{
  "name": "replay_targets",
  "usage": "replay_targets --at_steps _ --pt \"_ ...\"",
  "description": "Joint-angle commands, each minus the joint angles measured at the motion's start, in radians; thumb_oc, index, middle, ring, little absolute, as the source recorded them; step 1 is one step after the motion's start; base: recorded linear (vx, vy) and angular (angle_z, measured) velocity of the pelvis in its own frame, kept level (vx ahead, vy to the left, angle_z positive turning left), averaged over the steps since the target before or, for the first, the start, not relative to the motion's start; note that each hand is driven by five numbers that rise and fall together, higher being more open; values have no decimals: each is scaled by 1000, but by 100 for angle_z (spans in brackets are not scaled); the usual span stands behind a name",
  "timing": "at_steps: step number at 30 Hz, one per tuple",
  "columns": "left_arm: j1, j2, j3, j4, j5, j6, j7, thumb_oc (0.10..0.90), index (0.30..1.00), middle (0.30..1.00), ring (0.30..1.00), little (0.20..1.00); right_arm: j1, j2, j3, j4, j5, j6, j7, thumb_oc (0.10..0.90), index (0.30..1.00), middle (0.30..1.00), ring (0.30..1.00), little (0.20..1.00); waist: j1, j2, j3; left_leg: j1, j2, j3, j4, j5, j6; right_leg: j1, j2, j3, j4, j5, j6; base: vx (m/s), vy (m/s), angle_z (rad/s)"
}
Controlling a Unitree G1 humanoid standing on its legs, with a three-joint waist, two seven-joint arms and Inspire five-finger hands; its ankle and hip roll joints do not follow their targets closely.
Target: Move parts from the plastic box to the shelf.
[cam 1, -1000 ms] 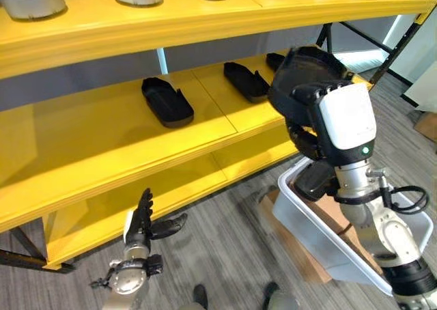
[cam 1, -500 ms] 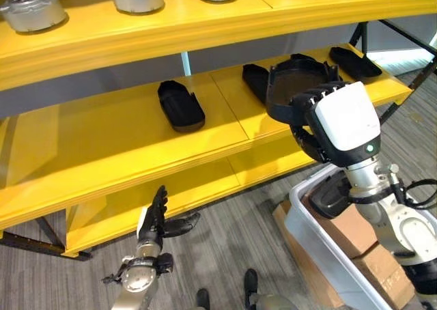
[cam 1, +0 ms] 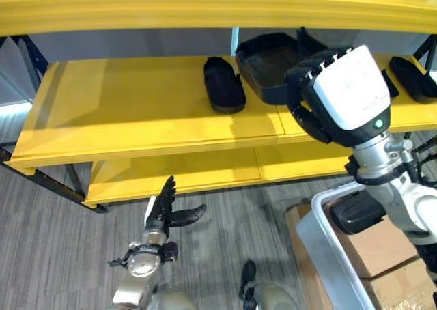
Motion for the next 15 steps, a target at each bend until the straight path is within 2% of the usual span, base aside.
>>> replay_targets --at_steps 1,2,6,7,8,10,14,15 --pt "1 42 35 -152 -39 -91 32 900 1000 1000 1000 1000 -131 17 -42 -119 25 53 -76 400 300 300 300 300 17 -4 -109 30 -73 54 -4 39 3 115 -168 -25 59 -72 148 178 383 -4" --pt "-11 56 27 -150 -27 -90 28 900 1000 1000 1000 1000 -128 36 -35 -119 15 61 -70 400 300 300 300 300 23 -5 -102 28 -111 59 13 9 11 137 -197 -24 59 -59 159 124 279 21" --pt "-9 79 37 -155 -13 -93 21 900 1000 1000 1000 1000 -125 54 -51 -137 -4 65 -71 400 300 300 300 300 32 -17 -102 20 -178 59 10 -8 31 158 -240 -32 26 -16 181 74 206 41" --pt "-8 80 37 -155 -13 -93 21 900 1000 1000 1000 1000 -125 55 -51 -138 -4 65 -71 400 300 300 300 300 32 -19 -103 21 -180 60 9 -7 32 159 -241 -32 25 -16 182 82 212 35" --pt "-7 87 44 -154 -9 -91 21 900 1000 1000 1000 1000 -125 60 -56 -148 -13 68 -65 400 300 300 300 300 43 -28 -107 21 -212 66 -1 -17 41 168 -265 -48 2 16 196 76 179 24" --pt "-1 87 49 -151 -3 -91 24 900 1000 1000 1000 1000 -128 60 -51 -144 -21 71 -56 400 300 300 300 300 48 -36 -112 28 -231 76 -13 -23 48 173 -280 -56 -17 37 207 80 169 16" --pt "0 87 50 -151 -3 -91 24 900 1000 1000 1000 1000 -129 61 -50 -144 -22 71 -55 400 300 300 300 300 48 -39 -112 31 -234 79 -16 -22 50 174 -282 -54 -21 40 209 31 55 9" --pt "18 72 61 -154 -1 -90 27 900 1000 1000 1000 1000 -131 72 -36 -137 -22 74 -35 400 300 300 300 300 62 -57 -121 43 -260 101 -40 -34 62 180 -304 -64 -51 94 231 121 200 -6"
